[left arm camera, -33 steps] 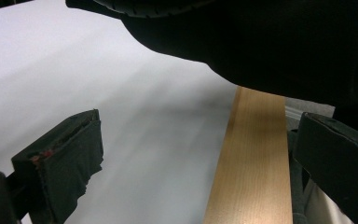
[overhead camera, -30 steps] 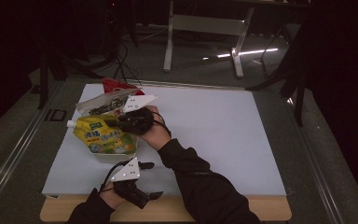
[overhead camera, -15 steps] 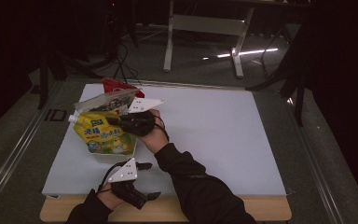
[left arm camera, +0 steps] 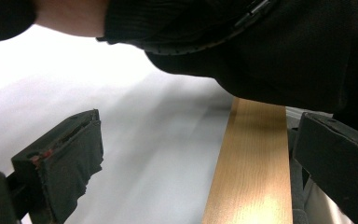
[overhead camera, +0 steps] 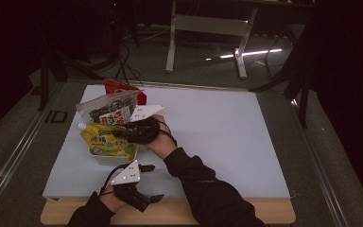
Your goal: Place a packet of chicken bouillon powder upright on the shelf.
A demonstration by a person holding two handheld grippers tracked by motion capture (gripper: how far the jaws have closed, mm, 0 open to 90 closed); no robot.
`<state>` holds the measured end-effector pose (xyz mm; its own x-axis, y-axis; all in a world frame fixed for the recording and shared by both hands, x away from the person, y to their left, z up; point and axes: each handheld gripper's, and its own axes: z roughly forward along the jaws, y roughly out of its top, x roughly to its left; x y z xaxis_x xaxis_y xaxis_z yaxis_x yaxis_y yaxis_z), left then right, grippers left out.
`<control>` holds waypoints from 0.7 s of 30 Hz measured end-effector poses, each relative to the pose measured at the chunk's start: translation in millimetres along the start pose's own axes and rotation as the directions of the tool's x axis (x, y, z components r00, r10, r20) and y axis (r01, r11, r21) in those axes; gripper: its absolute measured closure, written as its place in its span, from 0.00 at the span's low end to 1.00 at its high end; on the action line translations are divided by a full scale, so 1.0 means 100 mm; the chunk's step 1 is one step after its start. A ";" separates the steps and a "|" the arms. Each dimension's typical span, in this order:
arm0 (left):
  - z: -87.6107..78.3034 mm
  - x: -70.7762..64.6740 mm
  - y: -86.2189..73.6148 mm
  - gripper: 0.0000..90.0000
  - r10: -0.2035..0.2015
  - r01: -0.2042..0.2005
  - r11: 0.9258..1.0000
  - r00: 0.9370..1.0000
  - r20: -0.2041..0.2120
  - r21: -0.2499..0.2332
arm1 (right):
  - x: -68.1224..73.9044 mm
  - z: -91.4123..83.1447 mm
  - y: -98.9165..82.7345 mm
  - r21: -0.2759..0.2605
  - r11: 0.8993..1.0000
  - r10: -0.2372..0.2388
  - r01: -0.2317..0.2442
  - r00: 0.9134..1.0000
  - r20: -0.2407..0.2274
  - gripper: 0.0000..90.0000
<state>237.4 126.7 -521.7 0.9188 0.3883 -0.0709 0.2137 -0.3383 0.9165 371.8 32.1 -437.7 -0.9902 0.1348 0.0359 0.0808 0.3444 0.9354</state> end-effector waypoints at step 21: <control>0.04 0.00 0.00 0.03 -0.001 0.001 1.000 1.000 0.003 0.003 | 0.01 -0.54 -0.20 0.038 0.998 0.039 -0.042 0.997 0.065 0.50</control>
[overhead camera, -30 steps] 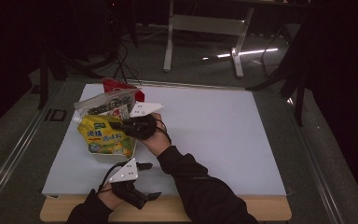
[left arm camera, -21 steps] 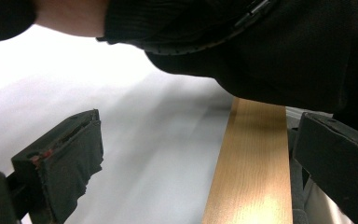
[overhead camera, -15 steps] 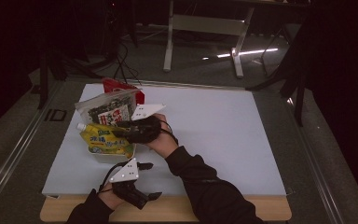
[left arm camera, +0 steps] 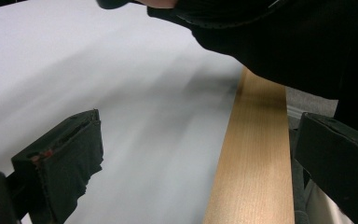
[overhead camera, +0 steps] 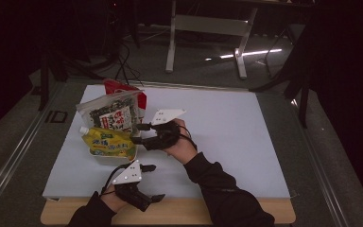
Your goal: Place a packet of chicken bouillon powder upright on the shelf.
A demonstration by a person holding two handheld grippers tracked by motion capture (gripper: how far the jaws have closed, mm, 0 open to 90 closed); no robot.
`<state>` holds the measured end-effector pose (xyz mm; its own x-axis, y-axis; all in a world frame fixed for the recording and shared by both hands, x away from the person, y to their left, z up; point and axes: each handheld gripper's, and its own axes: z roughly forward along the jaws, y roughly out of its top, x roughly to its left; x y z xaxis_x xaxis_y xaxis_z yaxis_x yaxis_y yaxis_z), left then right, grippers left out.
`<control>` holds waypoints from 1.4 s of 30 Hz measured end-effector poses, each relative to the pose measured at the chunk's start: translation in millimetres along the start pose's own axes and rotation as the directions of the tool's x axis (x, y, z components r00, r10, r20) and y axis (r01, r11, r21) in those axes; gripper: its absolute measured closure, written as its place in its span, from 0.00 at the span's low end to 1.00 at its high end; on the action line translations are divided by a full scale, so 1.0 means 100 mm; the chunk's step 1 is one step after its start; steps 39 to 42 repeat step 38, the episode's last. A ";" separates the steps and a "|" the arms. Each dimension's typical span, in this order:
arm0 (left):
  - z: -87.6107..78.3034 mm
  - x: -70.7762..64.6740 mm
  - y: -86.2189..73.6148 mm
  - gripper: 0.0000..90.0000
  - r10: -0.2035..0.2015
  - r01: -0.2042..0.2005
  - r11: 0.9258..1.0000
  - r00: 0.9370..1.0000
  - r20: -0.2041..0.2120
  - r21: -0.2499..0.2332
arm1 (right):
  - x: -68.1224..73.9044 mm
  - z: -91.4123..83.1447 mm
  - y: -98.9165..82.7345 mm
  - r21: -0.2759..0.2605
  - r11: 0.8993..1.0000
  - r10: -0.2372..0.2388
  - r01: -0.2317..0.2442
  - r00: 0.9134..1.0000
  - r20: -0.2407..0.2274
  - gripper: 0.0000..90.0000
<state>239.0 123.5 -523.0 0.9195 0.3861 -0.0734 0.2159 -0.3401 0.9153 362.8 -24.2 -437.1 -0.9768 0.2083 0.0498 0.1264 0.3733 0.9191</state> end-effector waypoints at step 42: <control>0.03 0.01 -0.02 0.03 0.010 -0.010 1.000 1.000 -0.011 0.008 | -0.20 -0.60 -1.13 0.038 0.990 0.128 -0.133 0.986 0.103 0.20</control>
